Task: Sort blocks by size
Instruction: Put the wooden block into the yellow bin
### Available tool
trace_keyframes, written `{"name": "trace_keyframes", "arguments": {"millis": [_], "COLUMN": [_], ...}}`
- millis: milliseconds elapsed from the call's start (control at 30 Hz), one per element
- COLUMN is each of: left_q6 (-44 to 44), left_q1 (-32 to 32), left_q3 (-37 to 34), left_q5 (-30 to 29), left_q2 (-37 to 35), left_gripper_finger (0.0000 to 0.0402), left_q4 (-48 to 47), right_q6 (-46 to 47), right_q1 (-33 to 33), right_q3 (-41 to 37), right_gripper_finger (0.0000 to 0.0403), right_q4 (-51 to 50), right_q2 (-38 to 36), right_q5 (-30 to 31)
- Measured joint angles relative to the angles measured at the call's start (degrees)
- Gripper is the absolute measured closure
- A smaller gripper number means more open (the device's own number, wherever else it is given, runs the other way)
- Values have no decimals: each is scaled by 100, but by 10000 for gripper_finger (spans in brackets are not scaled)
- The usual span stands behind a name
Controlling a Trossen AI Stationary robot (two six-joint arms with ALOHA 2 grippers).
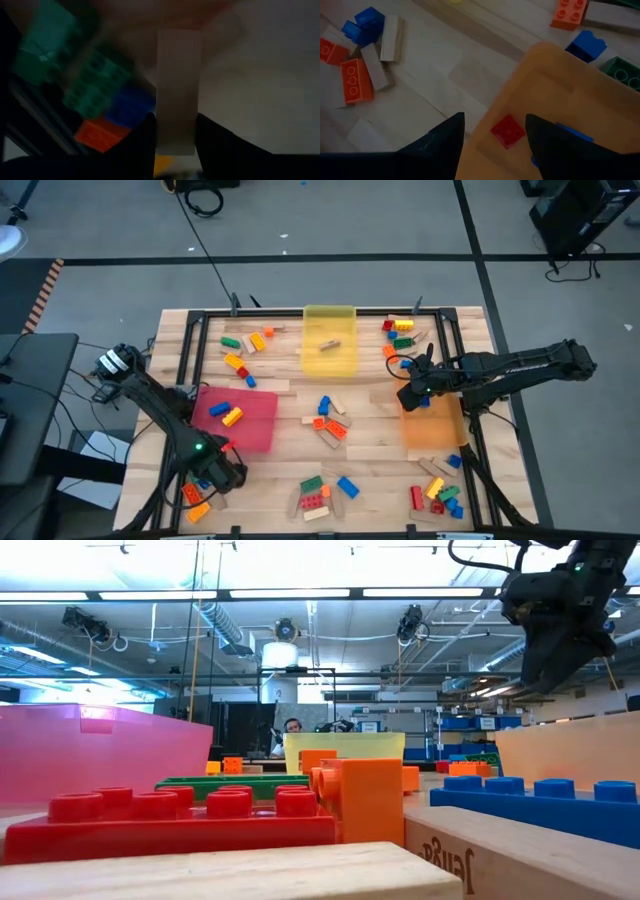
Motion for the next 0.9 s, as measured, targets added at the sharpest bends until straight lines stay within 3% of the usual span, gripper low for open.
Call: {"name": "trace_keyframes", "arguments": {"millis": [167,467,600,900], "left_q6": [370,1259,2127,5274], "left_q1": [0,380,1011,3171], "left_q3": [600,1529,1876,2348], "left_q5": [-195,-1828,-2004,-1892], "left_q2": [-2,-4,-4,-4], "left_gripper_finger": [285,285,285,285], "left_q4": [1,-259,-705,-970], "right_q6": [-15,-20,-101,-10], "right_q1": [2,2,0,0], "right_q3": [0,0,0,0], "right_gripper_finger": [179,179,179,179], "right_q4": [63,257,411,465], "right_q2": [1,1,1,123], "right_q5": [0,0,0,0]}}
